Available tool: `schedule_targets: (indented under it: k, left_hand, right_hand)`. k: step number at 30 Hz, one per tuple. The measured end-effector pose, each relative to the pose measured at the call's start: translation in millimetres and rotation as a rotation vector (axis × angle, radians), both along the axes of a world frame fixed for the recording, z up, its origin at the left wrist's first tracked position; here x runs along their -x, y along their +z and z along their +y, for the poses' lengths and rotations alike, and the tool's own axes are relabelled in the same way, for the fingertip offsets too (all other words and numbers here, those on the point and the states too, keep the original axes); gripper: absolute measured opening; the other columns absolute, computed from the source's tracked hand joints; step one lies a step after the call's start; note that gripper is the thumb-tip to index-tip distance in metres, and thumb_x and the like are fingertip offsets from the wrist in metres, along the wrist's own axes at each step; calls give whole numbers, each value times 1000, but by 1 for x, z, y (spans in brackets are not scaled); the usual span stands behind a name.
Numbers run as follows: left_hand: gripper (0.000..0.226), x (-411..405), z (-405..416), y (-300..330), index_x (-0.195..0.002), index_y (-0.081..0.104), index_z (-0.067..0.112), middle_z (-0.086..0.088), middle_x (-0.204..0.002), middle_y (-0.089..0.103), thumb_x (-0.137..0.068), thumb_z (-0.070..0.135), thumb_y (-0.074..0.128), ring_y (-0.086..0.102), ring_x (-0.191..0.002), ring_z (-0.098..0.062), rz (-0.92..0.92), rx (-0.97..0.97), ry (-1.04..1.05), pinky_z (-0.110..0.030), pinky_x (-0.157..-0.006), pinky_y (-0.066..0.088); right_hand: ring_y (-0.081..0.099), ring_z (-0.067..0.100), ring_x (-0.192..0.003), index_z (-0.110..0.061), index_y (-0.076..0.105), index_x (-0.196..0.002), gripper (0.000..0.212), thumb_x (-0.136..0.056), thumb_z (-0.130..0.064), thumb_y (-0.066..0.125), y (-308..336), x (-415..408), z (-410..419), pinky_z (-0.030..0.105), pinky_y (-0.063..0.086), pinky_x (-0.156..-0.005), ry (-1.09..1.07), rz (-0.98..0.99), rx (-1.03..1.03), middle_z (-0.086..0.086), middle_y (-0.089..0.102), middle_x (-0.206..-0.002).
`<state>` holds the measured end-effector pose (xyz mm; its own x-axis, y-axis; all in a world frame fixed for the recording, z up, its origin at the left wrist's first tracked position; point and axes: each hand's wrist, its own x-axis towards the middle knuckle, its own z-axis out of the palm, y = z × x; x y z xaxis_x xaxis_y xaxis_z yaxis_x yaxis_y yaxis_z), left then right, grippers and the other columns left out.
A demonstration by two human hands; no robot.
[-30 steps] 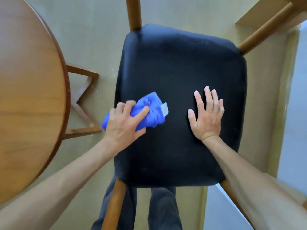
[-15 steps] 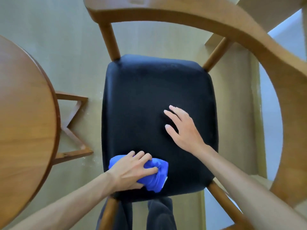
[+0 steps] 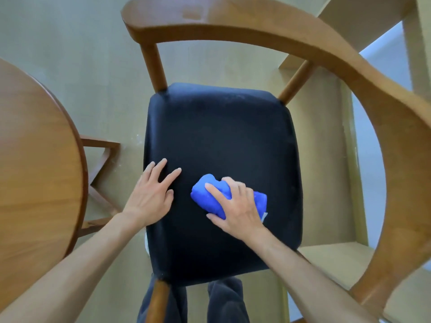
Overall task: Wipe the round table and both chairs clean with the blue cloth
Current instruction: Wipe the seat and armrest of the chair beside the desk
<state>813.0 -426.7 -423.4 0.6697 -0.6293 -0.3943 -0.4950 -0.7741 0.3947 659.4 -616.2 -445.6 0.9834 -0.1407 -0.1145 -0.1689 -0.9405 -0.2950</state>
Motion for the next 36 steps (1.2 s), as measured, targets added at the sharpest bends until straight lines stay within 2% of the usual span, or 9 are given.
schedule_targets:
  k: [3,7,11,14,18,22,26,32,36]
  left_hand:
    - [49,8,-10,-5,-140,46,18,-15,-156,18,-92,14,40,8,-144,-37,10,19,82,-47,-114,24]
    - [51,10,-13,-8,-126,59,9,-26,-146,33,-83,26,38,23,-136,-49,-22,-24,67,-59,-104,36]
    - [60,5,-16,-21,-118,60,3,-28,-147,29,-71,36,78,23,-134,-52,-111,-77,-71,-65,-94,41]
    - [76,6,-17,-28,-119,55,2,-26,-149,25,-61,39,86,19,-136,-50,-110,-94,-74,-66,-93,41]
    - [76,9,-19,-33,-120,51,3,-24,-151,20,-63,38,85,13,-139,-48,-122,-65,-44,-66,-95,38]
    - [76,11,-26,-28,-128,46,6,-18,-155,9,-69,40,80,2,-142,-42,-72,-112,4,-62,-100,32]
    - [79,9,-28,-21,-130,43,9,-16,-155,7,-69,41,80,0,-141,-39,-34,-137,22,-62,-100,33]
    - [79,7,-26,-24,-127,48,9,-16,-154,15,-63,38,85,3,-141,-36,-30,-66,44,-60,-104,33]
    - [80,7,-28,-19,-135,41,14,-14,-157,5,-72,48,76,-4,-143,-37,-31,-133,16,-56,-106,31]
  right_hand:
    - [53,32,-83,-28,46,-131,58,-78,-38,65,-6,22,40,38,43,-67,-77,-65,25,15,44,-125]
    - [44,26,-75,-34,50,-127,50,-81,-15,47,-4,64,64,36,39,-65,479,-2,-67,13,45,-119]
    - [47,28,-78,-37,50,-124,51,-83,-10,43,-5,55,-15,38,42,-67,640,-19,-3,11,45,-119]
    - [56,36,-84,-34,44,-130,52,-80,-23,54,-9,37,-113,42,50,-69,175,-108,85,17,47,-122]
    - [55,34,-108,-39,31,-140,55,-90,-32,53,-17,24,-161,43,50,-90,-982,-48,-148,14,43,-131]
    - [50,39,-108,-26,33,-145,55,-93,-26,53,-13,29,-104,41,42,-90,-1319,-44,-87,20,41,-127]
    - [53,37,-94,-25,40,-139,69,-78,-25,73,2,38,43,43,49,-76,-956,50,-127,17,46,-123]
    - [45,25,-79,-38,40,-131,60,-77,-22,59,10,56,58,34,39,-69,462,248,-91,10,46,-119]
    - [53,26,-86,-39,46,-127,61,-73,-18,65,12,80,-55,33,46,-74,457,117,87,7,46,-121]
